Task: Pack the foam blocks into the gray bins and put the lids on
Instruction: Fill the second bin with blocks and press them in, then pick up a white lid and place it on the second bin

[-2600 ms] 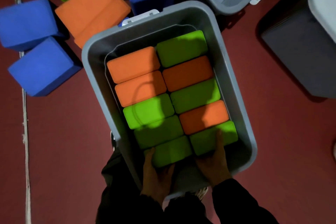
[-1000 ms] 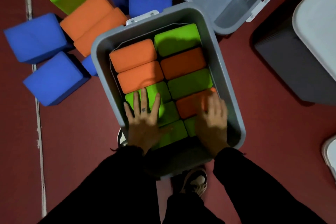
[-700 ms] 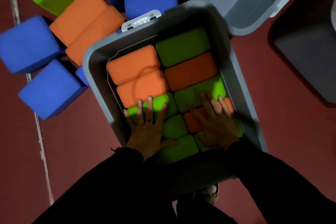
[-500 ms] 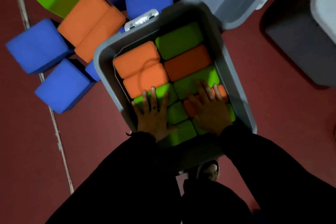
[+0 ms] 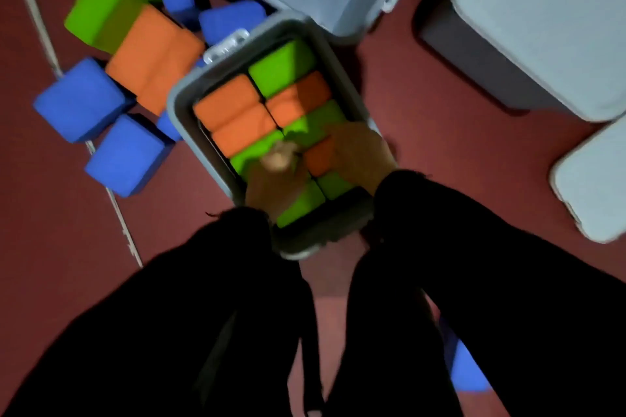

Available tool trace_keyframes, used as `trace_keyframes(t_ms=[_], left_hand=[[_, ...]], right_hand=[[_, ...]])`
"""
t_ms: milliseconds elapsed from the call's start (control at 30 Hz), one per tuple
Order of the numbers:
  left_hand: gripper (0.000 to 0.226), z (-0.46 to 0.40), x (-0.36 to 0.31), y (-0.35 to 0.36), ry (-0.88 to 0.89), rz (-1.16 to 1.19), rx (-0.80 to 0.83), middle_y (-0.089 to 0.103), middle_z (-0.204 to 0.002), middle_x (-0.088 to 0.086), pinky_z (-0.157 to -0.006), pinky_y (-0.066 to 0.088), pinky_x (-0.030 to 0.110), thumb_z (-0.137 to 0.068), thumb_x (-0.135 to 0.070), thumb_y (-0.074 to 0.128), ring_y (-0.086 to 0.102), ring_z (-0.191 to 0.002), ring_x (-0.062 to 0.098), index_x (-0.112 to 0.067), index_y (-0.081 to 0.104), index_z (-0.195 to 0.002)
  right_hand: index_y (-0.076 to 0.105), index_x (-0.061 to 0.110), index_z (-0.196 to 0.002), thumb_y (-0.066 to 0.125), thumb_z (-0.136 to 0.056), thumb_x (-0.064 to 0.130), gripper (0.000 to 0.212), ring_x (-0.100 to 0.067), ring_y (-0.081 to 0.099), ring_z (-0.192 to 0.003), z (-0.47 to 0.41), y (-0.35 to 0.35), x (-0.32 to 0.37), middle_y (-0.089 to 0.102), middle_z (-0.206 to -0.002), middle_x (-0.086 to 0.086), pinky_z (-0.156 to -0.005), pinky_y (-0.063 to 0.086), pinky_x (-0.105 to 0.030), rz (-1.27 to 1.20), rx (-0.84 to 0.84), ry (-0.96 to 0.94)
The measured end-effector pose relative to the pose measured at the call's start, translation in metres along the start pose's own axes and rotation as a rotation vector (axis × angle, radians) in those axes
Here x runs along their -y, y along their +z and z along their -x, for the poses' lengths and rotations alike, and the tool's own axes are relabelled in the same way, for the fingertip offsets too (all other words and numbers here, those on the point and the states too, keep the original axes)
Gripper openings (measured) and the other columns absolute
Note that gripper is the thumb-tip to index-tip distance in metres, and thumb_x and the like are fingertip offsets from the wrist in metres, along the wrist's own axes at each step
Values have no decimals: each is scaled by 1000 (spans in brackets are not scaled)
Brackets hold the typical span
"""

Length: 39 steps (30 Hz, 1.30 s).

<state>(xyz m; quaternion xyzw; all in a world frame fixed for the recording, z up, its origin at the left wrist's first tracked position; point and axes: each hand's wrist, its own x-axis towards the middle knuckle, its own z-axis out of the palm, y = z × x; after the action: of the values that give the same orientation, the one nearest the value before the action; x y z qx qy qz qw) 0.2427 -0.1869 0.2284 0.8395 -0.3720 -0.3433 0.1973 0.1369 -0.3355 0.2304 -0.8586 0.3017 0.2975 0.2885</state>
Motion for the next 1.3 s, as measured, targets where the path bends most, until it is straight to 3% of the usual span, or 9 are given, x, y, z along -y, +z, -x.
trace_keyframes(t_ms=[67,133,233,467,667,767,900,1067,1300], left_hand=[[32,3,-26,0,-89,51,-17,69,-109,15,-84,49,40,-90,-27,50,64,-99,34,-9,69,-108],[31,9,-50,5,-150,9,-4,68,-113,10,-86,50,40,-89,-30,50,65,-102,32,-15,68,-110],[27,29,-85,18,-176,-58,23,68,-114,9,-84,51,40,-92,-29,52,66,-102,32,-18,68,-112],[44,68,-159,40,-92,-218,163,62,-122,9,-82,54,48,-87,-36,45,65,-104,36,-19,63,-123],[51,48,-221,61,26,-164,176,58,-137,11,-96,50,43,-87,-31,50,58,-124,33,-18,55,-136],[58,38,-254,76,123,-151,181,51,-149,10,-103,43,37,-92,-24,57,51,-133,30,-18,44,-148],[57,31,-294,91,256,-148,194,49,-150,15,-106,42,38,-95,-20,61,49,-135,33,-10,45,-148],[62,21,-338,120,366,-148,241,49,-150,14,-103,49,48,-91,-32,51,49,-137,31,-10,46,-149],[70,-2,-435,214,473,-180,367,42,-158,14,-113,42,45,-89,-37,50,43,-144,31,-16,39,-155]], right_hand=[[64,20,-128,43,-92,40,47,-35,61,-121,24,-19,-8,66,-131,-11,-93,49,-44,-29,-61,16],[66,21,-122,47,-100,31,31,-35,64,-116,42,-29,-20,68,-126,-10,-89,51,-43,-60,-84,-33],[69,26,-119,49,-101,33,28,-35,65,-113,78,-39,-42,70,-124,-7,-89,50,-41,-117,-105,-68],[69,31,-115,52,-98,37,25,-33,65,-110,146,-63,-86,73,-117,1,-84,49,-40,-253,-206,-88],[68,28,-111,47,-98,32,26,-33,66,-107,168,-72,-137,72,-115,-1,-86,52,-42,-324,-213,30],[70,31,-114,48,-97,31,28,-29,67,-107,188,-75,-174,73,-117,3,-85,53,-40,-341,-299,118],[70,32,-113,49,-99,32,25,-24,68,-102,217,-76,-224,73,-113,8,-79,52,-38,-317,-408,227],[70,32,-110,50,-99,35,23,-21,68,-98,245,-78,-284,74,-110,10,-78,51,-34,-371,-506,344],[71,35,-110,51,-94,35,26,-21,72,-89,286,-68,-406,76,-104,10,-78,60,-38,-566,-565,554]])
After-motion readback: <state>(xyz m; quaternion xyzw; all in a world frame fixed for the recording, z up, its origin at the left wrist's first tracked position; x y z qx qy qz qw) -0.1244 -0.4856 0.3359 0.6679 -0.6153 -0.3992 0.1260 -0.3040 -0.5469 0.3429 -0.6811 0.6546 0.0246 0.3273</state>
